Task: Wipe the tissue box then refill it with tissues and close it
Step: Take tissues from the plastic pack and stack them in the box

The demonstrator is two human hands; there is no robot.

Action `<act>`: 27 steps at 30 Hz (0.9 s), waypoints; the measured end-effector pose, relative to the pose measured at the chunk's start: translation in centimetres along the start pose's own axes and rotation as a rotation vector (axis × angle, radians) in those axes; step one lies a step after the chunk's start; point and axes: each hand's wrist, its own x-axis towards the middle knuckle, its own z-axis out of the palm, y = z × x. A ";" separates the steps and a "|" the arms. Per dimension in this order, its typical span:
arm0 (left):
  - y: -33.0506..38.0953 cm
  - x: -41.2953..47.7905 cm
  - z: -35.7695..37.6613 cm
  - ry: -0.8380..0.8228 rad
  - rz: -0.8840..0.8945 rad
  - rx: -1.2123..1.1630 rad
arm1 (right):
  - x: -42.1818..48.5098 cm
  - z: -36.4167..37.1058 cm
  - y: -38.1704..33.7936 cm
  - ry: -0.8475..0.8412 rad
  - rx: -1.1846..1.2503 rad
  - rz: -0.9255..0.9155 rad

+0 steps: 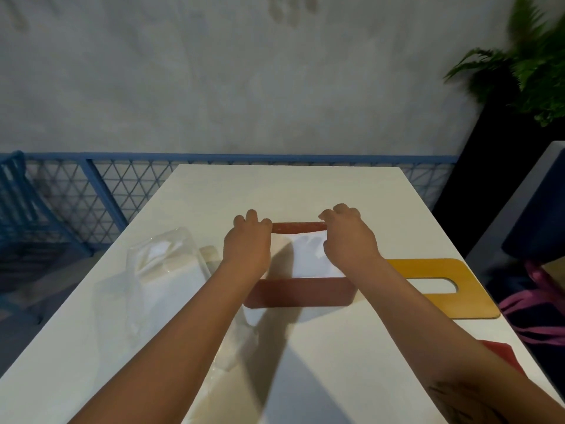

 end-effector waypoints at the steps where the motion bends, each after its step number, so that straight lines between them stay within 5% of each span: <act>1: 0.2 0.0 -0.1 -0.017 0.018 -0.022 | 0.0 -0.2 -0.1 -0.041 -0.005 -0.018; 10: 1.3 0.9 0.1 -0.321 0.011 -0.118 | 1.0 -0.4 -0.7 -0.545 -0.239 -0.086; 21: 1.2 0.9 0.2 -0.390 -0.014 -0.211 | 0.9 1.1 0.1 -0.492 0.011 0.007; 27: 0.7 0.3 -0.7 -0.369 -0.015 -0.182 | 0.0 1.1 0.2 -0.311 -0.081 -0.026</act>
